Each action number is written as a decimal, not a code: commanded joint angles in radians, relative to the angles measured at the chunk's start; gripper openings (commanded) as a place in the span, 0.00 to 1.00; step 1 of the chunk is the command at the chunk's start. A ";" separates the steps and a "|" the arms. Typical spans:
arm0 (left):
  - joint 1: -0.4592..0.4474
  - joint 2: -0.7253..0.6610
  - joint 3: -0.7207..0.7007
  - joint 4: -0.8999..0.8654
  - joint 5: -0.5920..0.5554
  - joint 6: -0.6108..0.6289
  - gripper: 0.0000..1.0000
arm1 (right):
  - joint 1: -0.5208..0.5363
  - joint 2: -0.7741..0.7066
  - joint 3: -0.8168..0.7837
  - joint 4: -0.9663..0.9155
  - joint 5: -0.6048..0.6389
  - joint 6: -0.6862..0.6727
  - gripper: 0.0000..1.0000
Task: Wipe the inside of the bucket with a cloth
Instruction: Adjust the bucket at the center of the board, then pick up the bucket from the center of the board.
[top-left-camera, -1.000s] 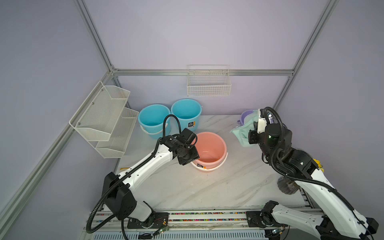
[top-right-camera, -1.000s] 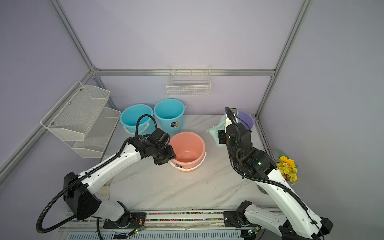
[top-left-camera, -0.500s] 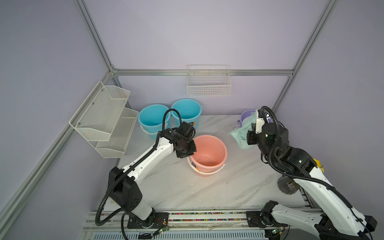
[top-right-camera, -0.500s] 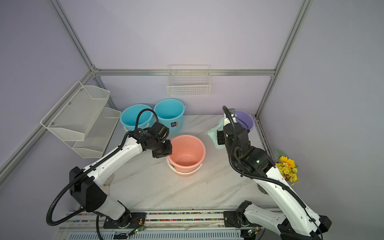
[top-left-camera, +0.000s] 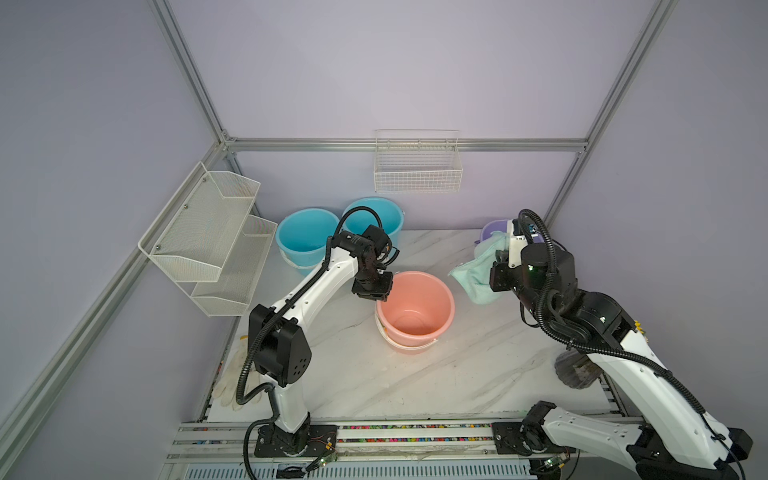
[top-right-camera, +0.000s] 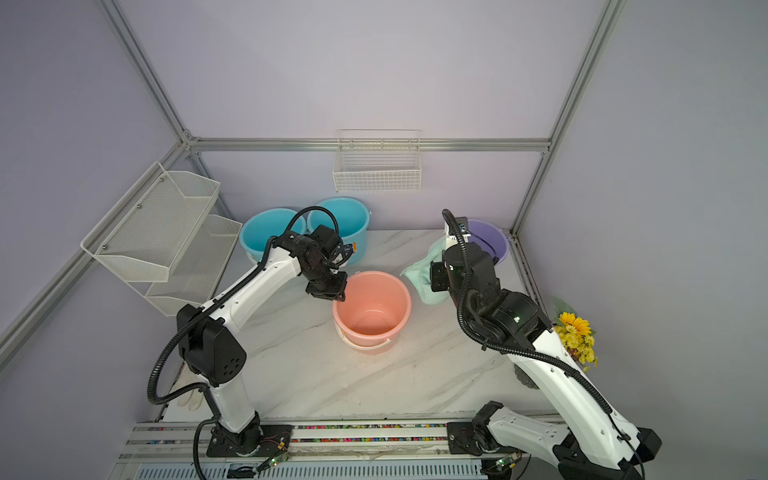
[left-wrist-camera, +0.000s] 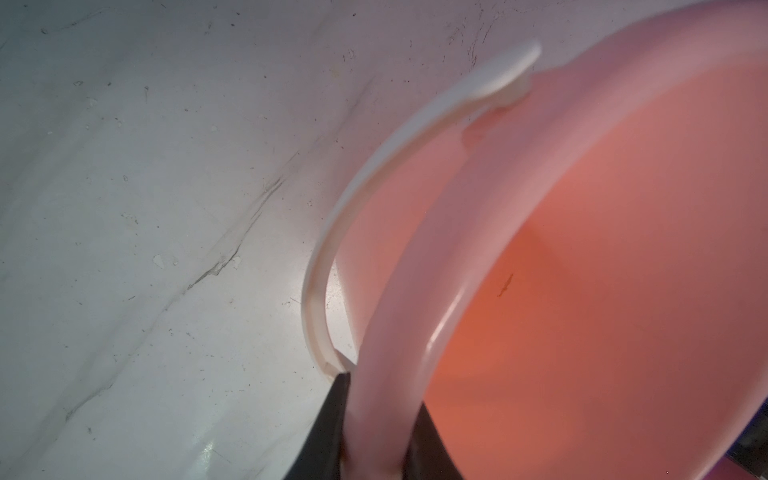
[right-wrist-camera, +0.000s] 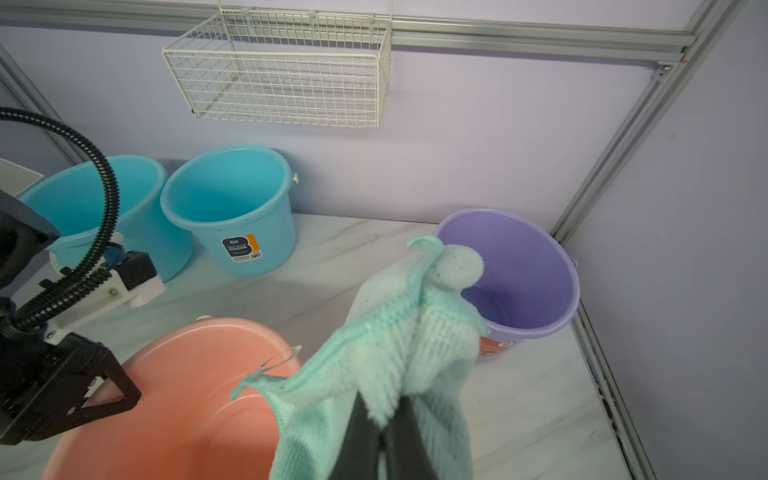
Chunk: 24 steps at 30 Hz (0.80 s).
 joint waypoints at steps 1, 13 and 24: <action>-0.001 0.020 0.057 -0.071 -0.037 0.085 0.30 | -0.003 0.005 0.031 -0.030 -0.006 0.031 0.00; -0.044 -0.069 0.046 -0.083 -0.082 -0.131 0.53 | -0.004 0.034 0.047 -0.065 -0.034 0.052 0.00; -0.128 -0.131 -0.118 -0.046 -0.128 -0.288 0.48 | -0.003 0.048 0.026 -0.064 -0.049 0.053 0.00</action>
